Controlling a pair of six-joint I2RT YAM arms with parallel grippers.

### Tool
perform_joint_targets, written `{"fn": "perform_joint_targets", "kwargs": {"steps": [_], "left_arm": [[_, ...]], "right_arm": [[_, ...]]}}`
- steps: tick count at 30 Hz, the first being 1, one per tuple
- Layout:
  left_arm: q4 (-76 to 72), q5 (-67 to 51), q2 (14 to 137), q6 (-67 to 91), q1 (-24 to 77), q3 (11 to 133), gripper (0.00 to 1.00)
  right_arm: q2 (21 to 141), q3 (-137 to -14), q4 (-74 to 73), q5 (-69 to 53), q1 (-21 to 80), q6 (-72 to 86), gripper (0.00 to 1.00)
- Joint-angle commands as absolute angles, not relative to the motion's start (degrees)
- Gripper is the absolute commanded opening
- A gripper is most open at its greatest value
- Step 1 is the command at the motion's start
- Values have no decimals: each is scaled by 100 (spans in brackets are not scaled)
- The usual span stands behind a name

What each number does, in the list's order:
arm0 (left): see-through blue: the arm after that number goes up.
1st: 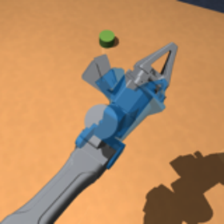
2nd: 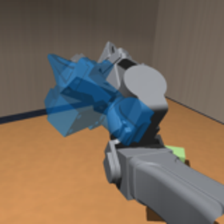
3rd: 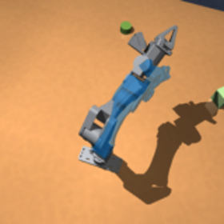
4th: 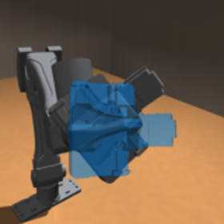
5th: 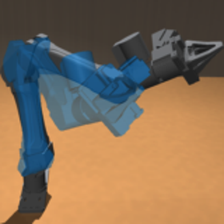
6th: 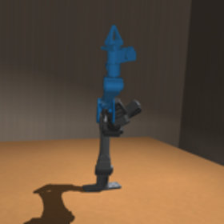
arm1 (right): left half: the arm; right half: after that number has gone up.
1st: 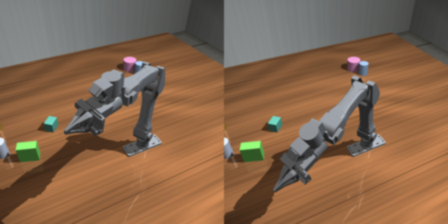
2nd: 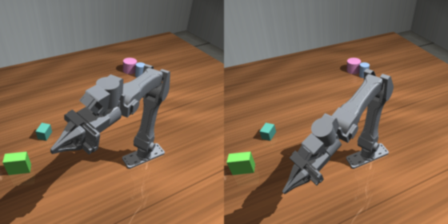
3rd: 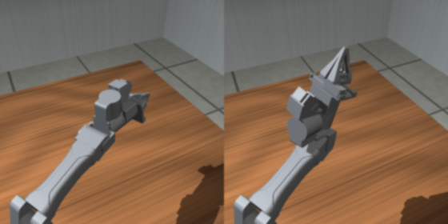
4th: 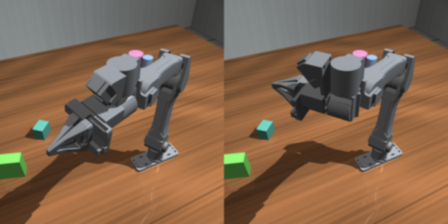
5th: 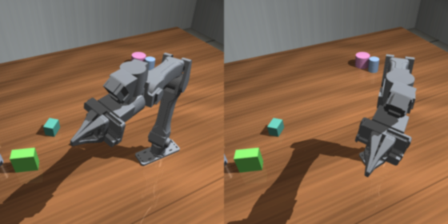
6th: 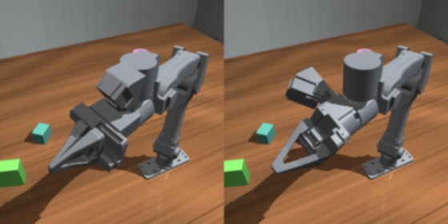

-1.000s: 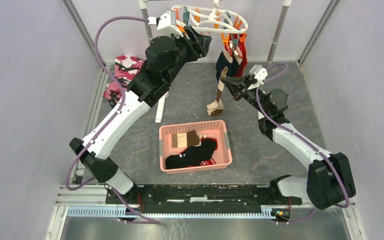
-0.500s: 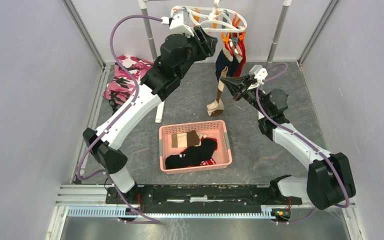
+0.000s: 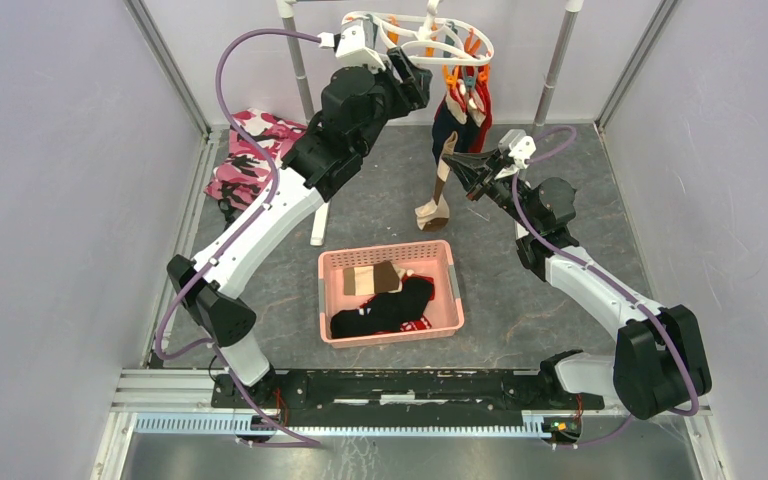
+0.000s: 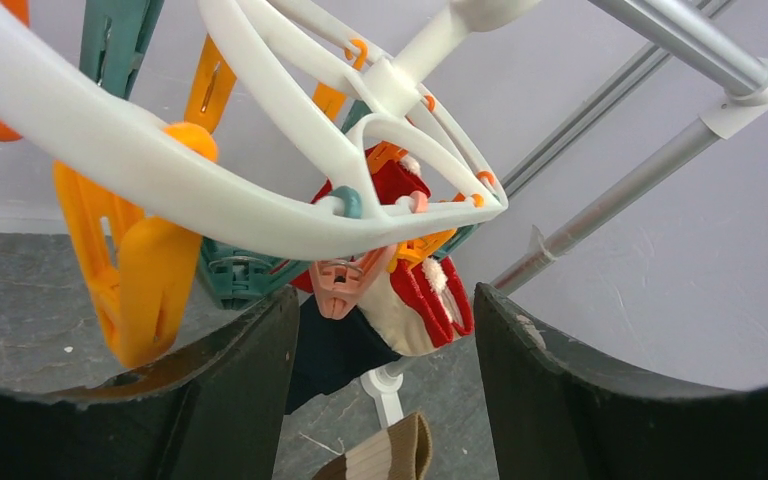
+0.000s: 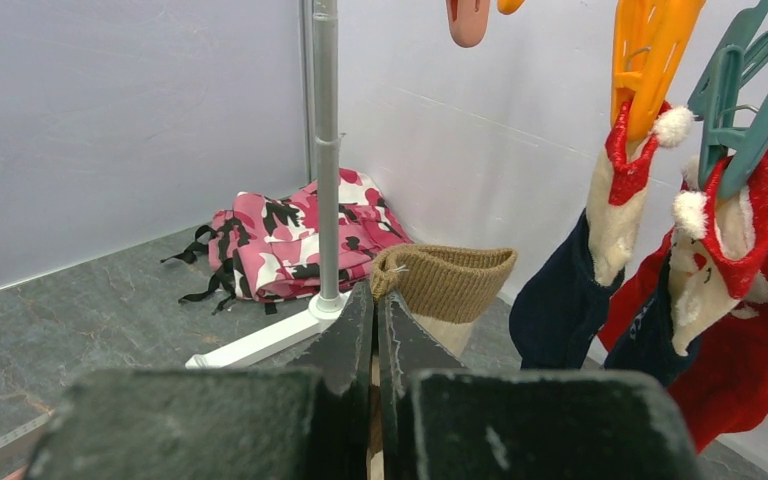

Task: Clip the socks to the hanger
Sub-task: Open the clamp at the hanger.

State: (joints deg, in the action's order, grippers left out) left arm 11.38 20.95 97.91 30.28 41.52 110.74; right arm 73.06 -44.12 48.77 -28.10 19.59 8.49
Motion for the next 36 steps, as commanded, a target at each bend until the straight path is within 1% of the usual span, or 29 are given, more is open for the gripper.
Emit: {"fn": "perform_joint_targets", "kwargs": {"steps": [1, 10, 18, 26, 30, 34, 36], "left_arm": [[758, 2239, 9930, 2761, 4131, 11311, 71], [659, 2371, 10019, 2595, 4113, 11332, 68], [642, 2328, 9936, 2562, 4088, 11250, 68], [628, 2090, 9636, 2438, 4056, 11016, 71], [790, 2062, 9576, 2466, 3981, 11054, 77], [951, 1821, 9644, 2758, 3768, 11170, 75], [945, 1699, 9680, 2818, 3707, 11188, 73]], "right_arm": [[7183, -4564, 4942, -2670, 1937, 784, 0], [7176, -4564, 4904, -2574, 1940, 713, 0], [7303, -4703, 5023, -2329, 1942, 650, 0], [7374, -4781, 5021, -2351, 1971, 671, 0], [7394, -4807, 4984, -2250, 1971, 678, 0], [7401, -4834, 4983, -2183, 1968, 681, 0], [7405, -4842, 4984, -2162, 1973, 677, 0]]}}
